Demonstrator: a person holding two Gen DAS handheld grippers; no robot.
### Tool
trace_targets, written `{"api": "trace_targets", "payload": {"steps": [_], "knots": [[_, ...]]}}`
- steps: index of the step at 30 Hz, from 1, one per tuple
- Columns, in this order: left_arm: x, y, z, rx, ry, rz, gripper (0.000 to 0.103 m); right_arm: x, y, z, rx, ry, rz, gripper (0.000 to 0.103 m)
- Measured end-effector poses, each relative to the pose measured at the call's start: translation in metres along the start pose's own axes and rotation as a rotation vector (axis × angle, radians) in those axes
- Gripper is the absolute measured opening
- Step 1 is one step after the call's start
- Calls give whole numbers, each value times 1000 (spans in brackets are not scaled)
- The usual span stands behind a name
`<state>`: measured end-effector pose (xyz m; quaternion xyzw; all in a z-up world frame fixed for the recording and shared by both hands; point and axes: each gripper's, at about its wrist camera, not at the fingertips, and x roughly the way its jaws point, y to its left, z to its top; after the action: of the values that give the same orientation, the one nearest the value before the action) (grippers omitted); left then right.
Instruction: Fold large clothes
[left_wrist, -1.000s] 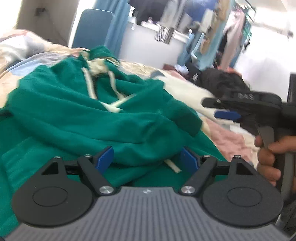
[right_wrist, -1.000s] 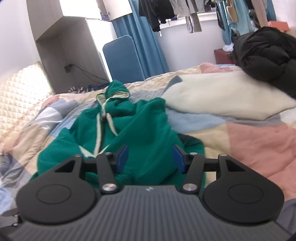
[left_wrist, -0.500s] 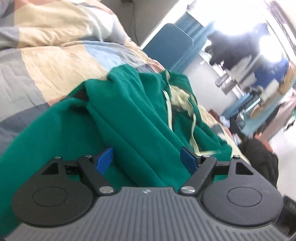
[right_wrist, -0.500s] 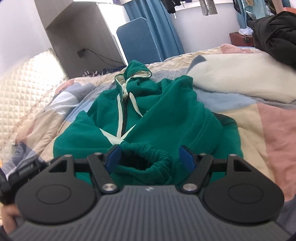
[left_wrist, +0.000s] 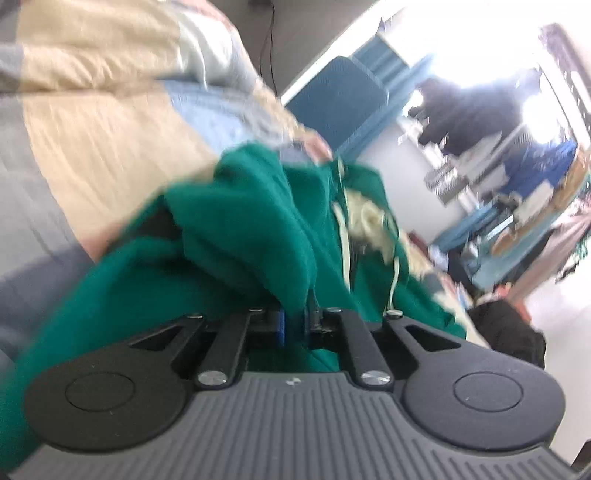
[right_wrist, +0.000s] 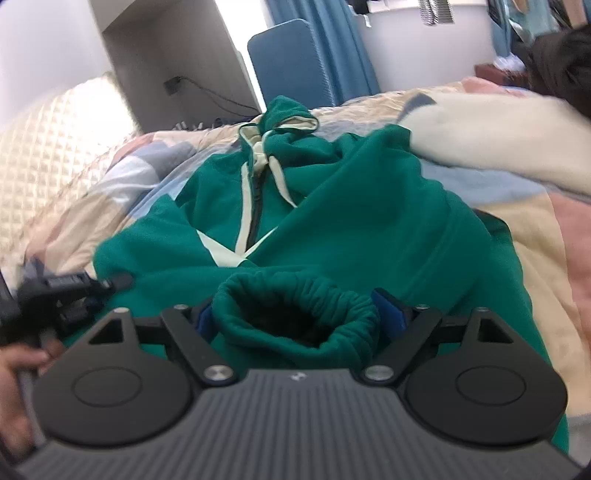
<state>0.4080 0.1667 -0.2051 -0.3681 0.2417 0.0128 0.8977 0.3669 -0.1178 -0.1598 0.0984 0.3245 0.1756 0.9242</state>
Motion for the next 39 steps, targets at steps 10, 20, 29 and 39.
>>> {"api": "trace_targets", "payload": {"steps": [10, 20, 29, 39], "knots": [[0, 32, 10, -12, 25, 184, 11, 25, 41, -17, -166, 67, 4, 65], [-37, -2, 22, 80, -66, 300, 54, 22, 32, -12, -80, 46, 15, 66], [-59, -58, 1, 307, -126, 137, 55, -13, 56, -5, -177, -161, 7, 66], [-13, -60, -37, 424, 66, 157, 54, -9, 75, 5, -245, -220, 22, 63]]}}
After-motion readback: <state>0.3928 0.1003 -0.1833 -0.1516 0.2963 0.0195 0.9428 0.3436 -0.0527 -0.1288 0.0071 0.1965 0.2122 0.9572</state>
